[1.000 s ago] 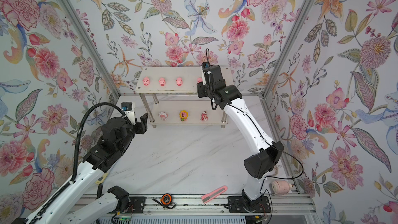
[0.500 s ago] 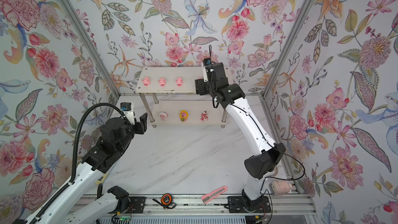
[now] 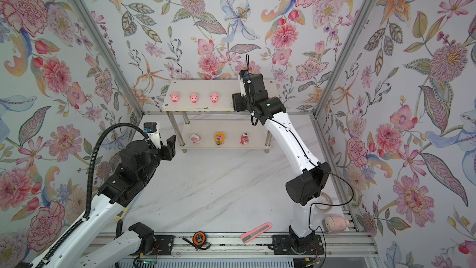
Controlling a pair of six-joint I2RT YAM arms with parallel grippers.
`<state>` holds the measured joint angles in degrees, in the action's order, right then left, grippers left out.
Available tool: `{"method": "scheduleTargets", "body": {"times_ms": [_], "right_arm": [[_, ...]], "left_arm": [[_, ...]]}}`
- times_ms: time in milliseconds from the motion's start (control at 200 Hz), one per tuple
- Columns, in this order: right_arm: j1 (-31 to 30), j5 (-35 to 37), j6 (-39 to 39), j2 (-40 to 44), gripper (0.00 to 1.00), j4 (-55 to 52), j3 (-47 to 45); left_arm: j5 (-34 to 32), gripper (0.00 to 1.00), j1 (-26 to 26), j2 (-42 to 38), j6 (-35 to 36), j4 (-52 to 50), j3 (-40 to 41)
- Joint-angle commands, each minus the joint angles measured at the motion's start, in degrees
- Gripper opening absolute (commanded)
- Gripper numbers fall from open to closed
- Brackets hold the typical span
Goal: Organize plastic toys on shelves
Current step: Rotate the plastic toy at the shelf.
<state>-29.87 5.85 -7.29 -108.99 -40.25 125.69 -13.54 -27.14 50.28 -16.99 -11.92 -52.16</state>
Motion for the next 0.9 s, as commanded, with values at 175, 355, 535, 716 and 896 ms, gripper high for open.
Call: {"method": "scheduleTargets", "body": {"times_ms": [175, 355, 535, 716, 896], "right_arm": [[-0.47, 5.67, -3.62, -2.28, 0.49, -1.50, 1.06], [-1.41, 8.17, -4.59, -2.15, 0.42, -1.41, 0.84], [-2.85, 11.31, -4.73, -1.69, 0.39, -1.42, -0.07], [-3.74, 13.42, -5.31, -0.70, 0.33, -1.46, -1.45], [-4.41, 15.38, -5.91, 0.48, 0.30, -1.41, -2.54]], "left_arm": [[1.23, 0.64, 1.03, -0.51, 0.21, -0.54, -0.84], [1.45, 0.64, 1.02, -0.62, 0.12, -0.39, -0.66], [2.06, 0.64, 1.05, -0.97, 0.12, -0.03, -0.23], [2.40, 0.64, 1.12, -1.81, 0.12, 0.32, 0.04], [3.14, 0.64, 1.12, -2.33, -0.05, 0.31, 0.12]]}}
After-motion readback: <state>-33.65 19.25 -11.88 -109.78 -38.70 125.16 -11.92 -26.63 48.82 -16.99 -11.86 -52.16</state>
